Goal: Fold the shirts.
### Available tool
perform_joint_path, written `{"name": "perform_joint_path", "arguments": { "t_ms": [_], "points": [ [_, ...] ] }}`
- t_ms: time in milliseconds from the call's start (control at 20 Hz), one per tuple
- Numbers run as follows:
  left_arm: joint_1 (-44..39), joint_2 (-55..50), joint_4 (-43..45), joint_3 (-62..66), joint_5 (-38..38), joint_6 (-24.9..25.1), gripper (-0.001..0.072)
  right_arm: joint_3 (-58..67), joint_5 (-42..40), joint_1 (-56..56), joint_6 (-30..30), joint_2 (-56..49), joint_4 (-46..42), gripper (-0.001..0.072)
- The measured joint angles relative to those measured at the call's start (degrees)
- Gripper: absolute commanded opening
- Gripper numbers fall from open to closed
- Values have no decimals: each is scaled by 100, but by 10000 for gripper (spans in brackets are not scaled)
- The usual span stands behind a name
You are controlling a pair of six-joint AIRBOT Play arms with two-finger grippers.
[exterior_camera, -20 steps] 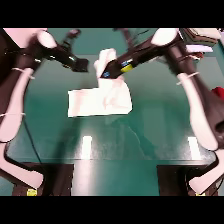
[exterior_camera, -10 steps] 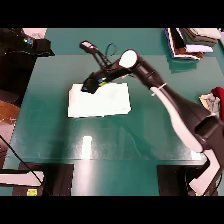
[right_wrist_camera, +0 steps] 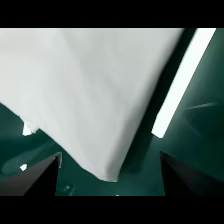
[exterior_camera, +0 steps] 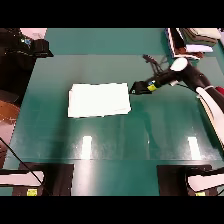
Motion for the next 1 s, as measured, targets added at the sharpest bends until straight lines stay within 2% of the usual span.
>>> {"name": "perform_joint_path", "arguments": {
  "t_ms": [150, 200, 450, 500, 600, 650, 700, 750, 900, 1000],
  "points": [
    [2, -4, -9, -39, 24, 0, 29, -420, -229, -240, -11, -192, 619, 710],
    [0, -9, -26, -57, 26, 0, 29, -496, -295, -245, -44, -304, 841, 677],
    [0, -9, -42, -105, 48, 4, 29, -614, -649, 140, -299, -857, 1937, 667],
    [2, -9, -39, -109, 55, 4, 29, -568, -669, 247, -343, -964, 2105, 640],
    [2, -9, -39, -114, 55, 4, 29, -363, -721, 470, -407, -1189, 2232, 427],
    [2, -9, -39, -114, 46, 4, 29, -223, -745, 568, -437, -1300, 2238, 289],
    [2, -9, -42, -114, 35, 4, 29, -52, -804, 667, -466, -1410, 2251, 82],
    [2, -9, -42, -114, 20, 4, 29, 127, -802, 743, -492, -1504, 2334, 16],
    [0, -9, -42, -114, -46, 4, 29, 507, -748, 855, -592, -1633, 2332, 14],
    [-52, -9, -37, -114, -81, 4, 28, 592, -691, 767, -450, -1484, 2103, 15]
  ]
}}
